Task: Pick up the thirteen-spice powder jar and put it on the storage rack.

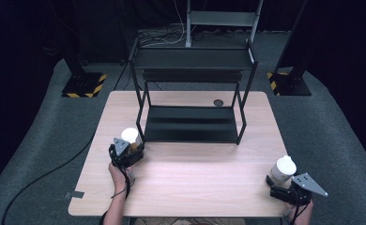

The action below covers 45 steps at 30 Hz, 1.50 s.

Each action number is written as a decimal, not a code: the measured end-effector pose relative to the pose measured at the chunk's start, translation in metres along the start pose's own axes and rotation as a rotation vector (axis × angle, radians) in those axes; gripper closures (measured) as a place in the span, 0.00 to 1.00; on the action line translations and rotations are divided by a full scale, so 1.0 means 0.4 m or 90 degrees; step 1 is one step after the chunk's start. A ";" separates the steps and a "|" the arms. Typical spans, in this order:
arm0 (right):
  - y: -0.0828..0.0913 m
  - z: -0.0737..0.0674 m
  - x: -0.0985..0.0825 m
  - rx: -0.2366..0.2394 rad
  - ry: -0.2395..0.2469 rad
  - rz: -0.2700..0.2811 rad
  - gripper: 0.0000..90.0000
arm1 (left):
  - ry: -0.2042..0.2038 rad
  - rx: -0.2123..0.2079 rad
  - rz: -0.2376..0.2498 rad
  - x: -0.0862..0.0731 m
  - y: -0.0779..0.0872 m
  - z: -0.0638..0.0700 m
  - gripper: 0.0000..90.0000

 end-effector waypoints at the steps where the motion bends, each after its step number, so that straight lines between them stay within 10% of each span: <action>1: 0.000 0.000 0.000 -0.001 -0.001 0.000 0.00 | -0.001 0.000 0.001 0.000 0.002 0.000 0.34; 45: -0.002 -0.001 0.005 0.001 0.004 -0.007 0.00 | -0.078 -0.061 0.068 0.136 0.061 0.003 0.34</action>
Point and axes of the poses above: each handheld gripper's, and its own axes: y roughly backward along the jaws, x roughly out of its top, z roughly to its right, the point moved 1 cm from there along -y, roughly forward along the jaws, and after that the axes turned 15 degrees about -y, right-handed, at the moved point
